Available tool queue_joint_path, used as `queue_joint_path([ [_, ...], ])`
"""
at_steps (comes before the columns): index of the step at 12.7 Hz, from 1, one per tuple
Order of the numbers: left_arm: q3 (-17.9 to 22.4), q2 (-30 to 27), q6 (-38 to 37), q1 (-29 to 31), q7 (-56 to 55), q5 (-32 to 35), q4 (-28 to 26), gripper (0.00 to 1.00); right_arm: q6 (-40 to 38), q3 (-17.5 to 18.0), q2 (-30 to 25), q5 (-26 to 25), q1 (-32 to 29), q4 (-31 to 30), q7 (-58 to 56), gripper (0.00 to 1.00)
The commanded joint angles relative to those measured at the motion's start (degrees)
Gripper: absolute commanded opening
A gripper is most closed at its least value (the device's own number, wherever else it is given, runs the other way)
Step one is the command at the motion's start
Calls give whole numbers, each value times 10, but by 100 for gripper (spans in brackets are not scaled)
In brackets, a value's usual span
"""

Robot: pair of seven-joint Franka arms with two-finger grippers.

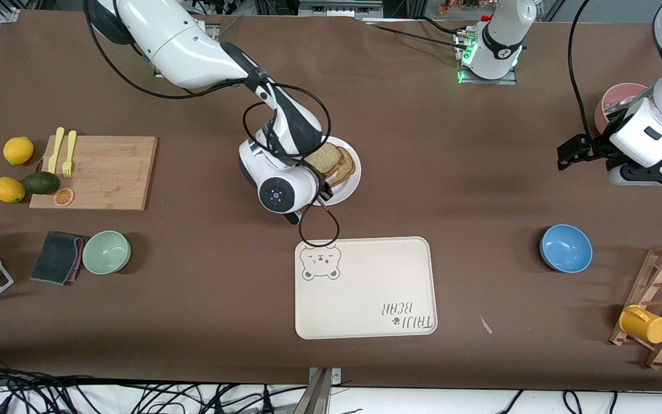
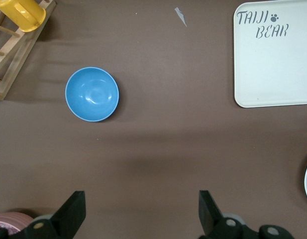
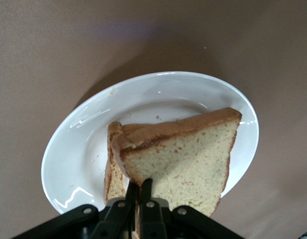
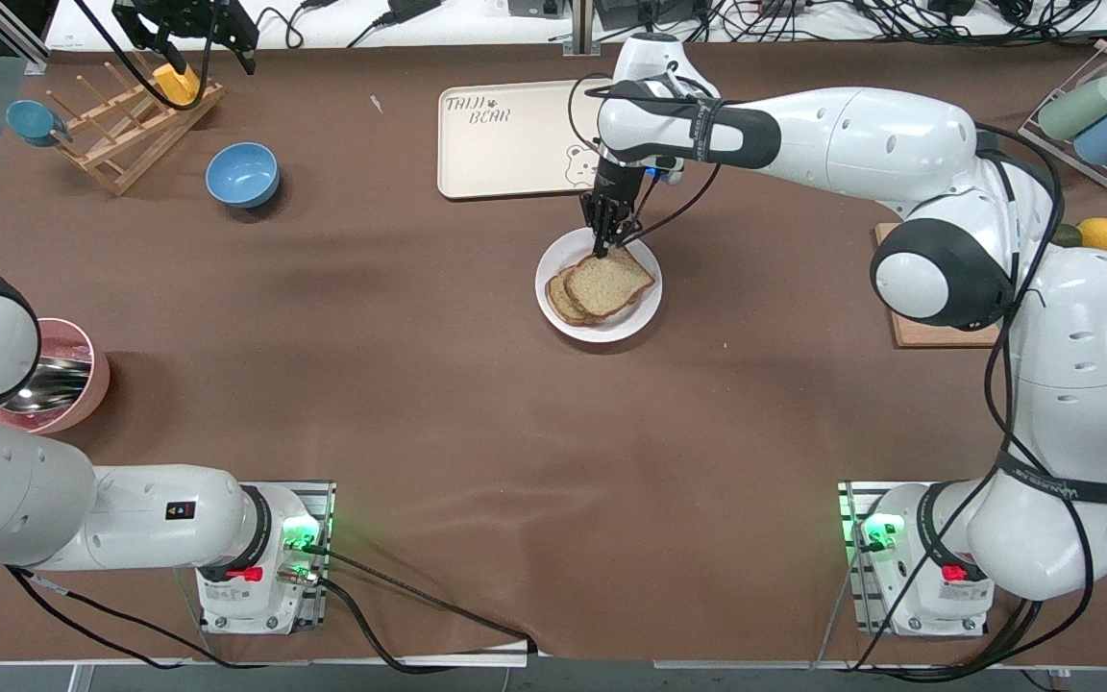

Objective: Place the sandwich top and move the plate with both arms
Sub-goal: 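Lower the bread onto the egg slice and open the right gripper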

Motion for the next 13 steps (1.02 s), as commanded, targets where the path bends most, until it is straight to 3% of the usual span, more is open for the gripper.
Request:
queue_joint_path([
  [1,-1,-4,-2,4,1,-16,-1,100,6,1,-7,-1,1,-5,-4,0],
  [11,-1,-4,-3,4,6,-16,-1,100,7,3,-9,0,15,0,11,0],
  [13,-1,-4,-3,4,6,-16,-1,100,6,2,-11,0,11,0,10,38],
])
